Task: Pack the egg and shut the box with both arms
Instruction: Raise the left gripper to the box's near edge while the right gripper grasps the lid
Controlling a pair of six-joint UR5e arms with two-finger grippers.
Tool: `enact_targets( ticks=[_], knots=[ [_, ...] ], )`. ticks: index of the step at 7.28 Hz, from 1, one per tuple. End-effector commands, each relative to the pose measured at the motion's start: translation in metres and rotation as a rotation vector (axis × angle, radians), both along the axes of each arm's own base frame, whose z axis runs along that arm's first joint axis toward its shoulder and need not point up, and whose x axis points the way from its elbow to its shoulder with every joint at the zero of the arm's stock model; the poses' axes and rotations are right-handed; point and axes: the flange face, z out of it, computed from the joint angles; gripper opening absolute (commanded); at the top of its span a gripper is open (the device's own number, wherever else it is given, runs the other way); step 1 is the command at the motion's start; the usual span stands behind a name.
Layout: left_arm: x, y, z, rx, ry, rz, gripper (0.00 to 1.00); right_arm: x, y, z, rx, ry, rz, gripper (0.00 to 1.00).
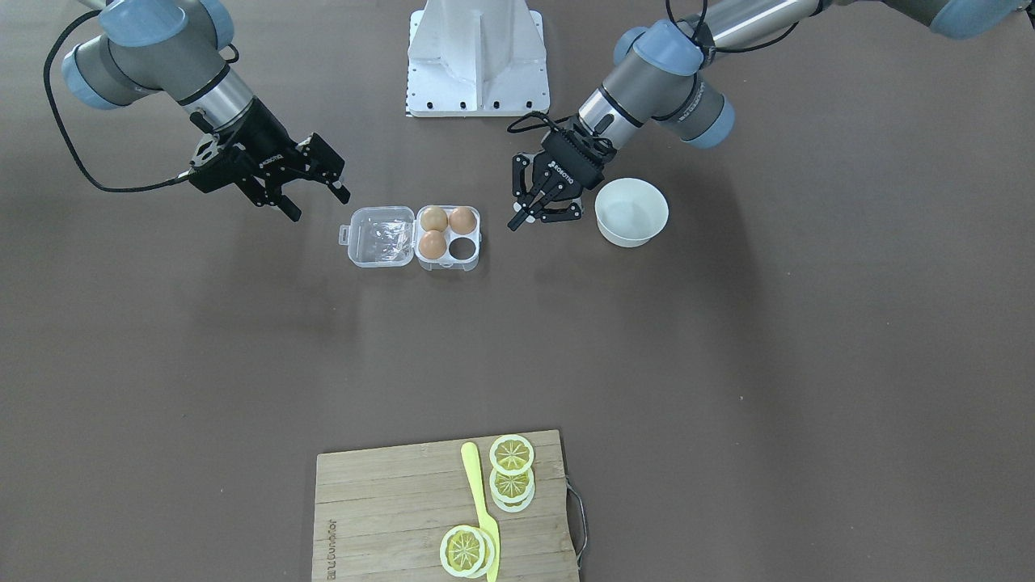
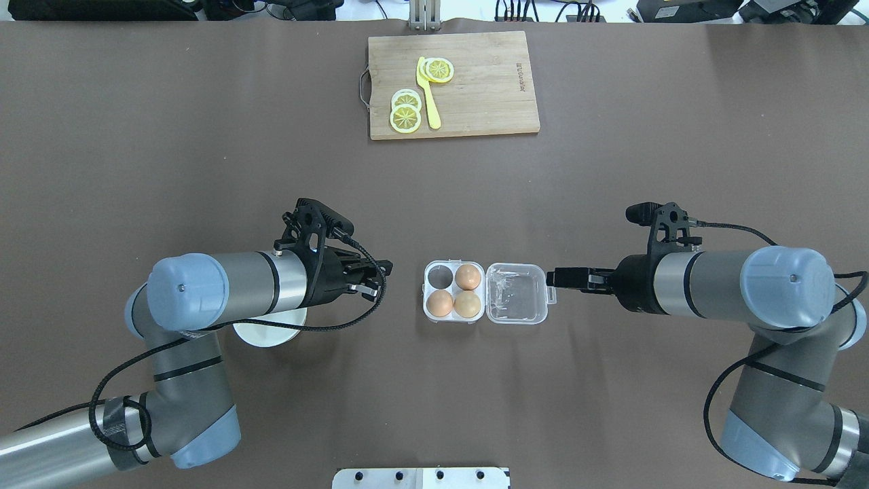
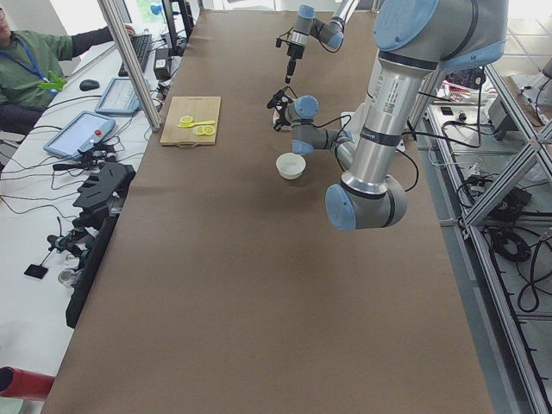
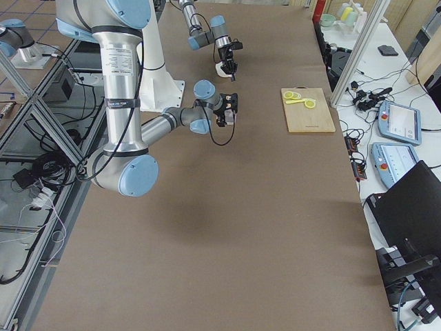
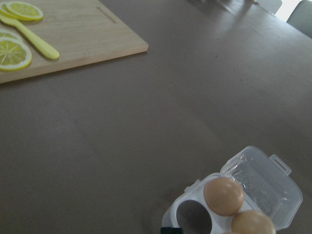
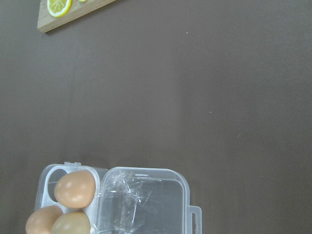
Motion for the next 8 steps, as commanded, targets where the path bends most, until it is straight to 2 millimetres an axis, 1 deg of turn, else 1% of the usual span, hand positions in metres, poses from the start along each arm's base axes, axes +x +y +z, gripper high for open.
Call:
enact_targets(
  ticks=[1,2,3,4,5,6,7,8],
  knots=[
    [0.008,0.0,0.015,-0.083,-0.051,0.02,0.0,-0.004,0.004,0.001,-0.004,0.001,0.008,0.99],
    [0.019,-0.002,0.011,-0.174,-0.038,0.01,0.0,-0.006,0.008,0.0,-0.001,-0.024,0.008,0.99],
    [0.025,-0.004,-0.001,-0.295,-0.003,-0.008,0.0,-0.008,0.01,0.001,-0.034,-0.069,0.017,0.99],
    [0.032,0.0,-0.011,-0.463,0.062,-0.025,0.0,-0.009,0.012,0.002,-0.038,-0.072,0.015,0.99],
    [0.046,0.001,0.0,-0.545,0.07,-0.033,0.0,-0.009,0.012,0.001,-0.038,-0.075,0.016,0.99],
    [0.062,0.004,-0.014,-0.602,0.093,-0.027,0.0,-0.01,0.014,0.0,-0.053,-0.095,0.017,0.99],
    [0.072,0.003,-0.016,-0.662,0.114,-0.031,0.0,-0.01,0.017,0.0,-0.039,-0.133,0.01,0.98],
    [0.076,0.003,-0.013,-0.663,0.111,-0.031,0.0,-0.011,0.018,0.001,-0.052,-0.163,0.012,0.98]
  ],
)
